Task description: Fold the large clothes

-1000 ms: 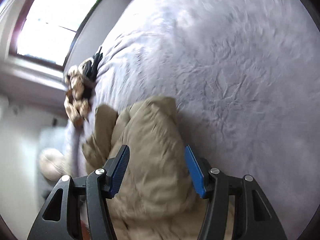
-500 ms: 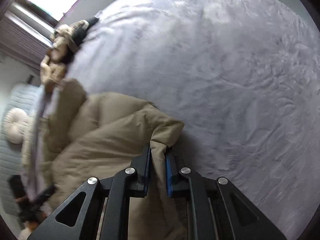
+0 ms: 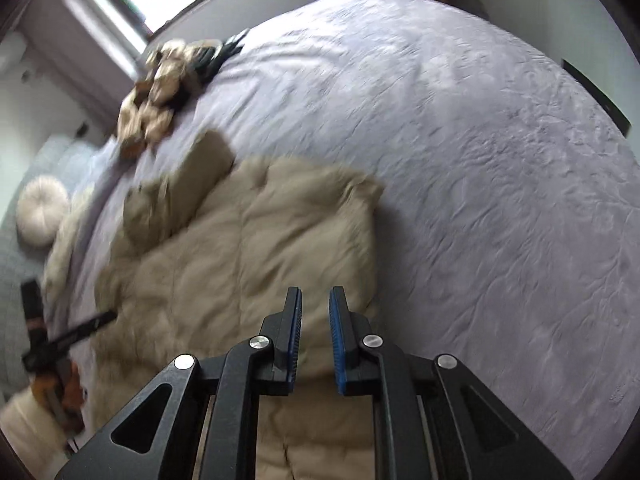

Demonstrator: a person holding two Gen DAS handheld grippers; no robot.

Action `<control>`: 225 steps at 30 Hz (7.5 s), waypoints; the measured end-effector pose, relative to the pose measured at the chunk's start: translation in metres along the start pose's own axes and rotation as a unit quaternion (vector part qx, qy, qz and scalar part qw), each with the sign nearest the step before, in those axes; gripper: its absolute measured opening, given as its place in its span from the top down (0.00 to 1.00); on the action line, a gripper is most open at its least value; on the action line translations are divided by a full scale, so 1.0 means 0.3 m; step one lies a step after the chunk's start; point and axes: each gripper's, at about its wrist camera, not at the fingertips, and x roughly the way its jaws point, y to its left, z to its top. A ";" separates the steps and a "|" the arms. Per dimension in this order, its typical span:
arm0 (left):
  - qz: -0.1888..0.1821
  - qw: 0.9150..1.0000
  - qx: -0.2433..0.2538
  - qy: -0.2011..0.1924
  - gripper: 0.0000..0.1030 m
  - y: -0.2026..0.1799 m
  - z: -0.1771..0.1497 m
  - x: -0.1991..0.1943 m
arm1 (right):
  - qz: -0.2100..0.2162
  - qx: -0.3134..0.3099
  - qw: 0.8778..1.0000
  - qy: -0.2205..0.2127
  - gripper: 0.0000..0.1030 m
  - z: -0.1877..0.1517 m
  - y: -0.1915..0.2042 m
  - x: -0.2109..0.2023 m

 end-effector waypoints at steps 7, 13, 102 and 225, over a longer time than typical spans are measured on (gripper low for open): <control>0.017 1.000 0.017 -0.019 0.32 -0.014 0.014 0.058 | -0.040 -0.013 0.998 0.042 0.90 -0.045 -0.026 0.164; 0.032 0.998 0.037 -0.032 0.32 -0.034 0.003 0.071 | -0.052 -0.017 0.998 0.034 0.90 -0.058 -0.029 0.194; 0.063 0.994 -0.064 0.061 0.00 0.089 -0.846 -0.679 | 0.026 0.042 0.995 0.088 0.13 -0.647 0.302 -0.394; -0.048 0.983 -0.179 -0.002 0.75 0.536 0.362 0.101 | -0.065 0.040 0.996 0.050 0.88 0.412 0.026 0.312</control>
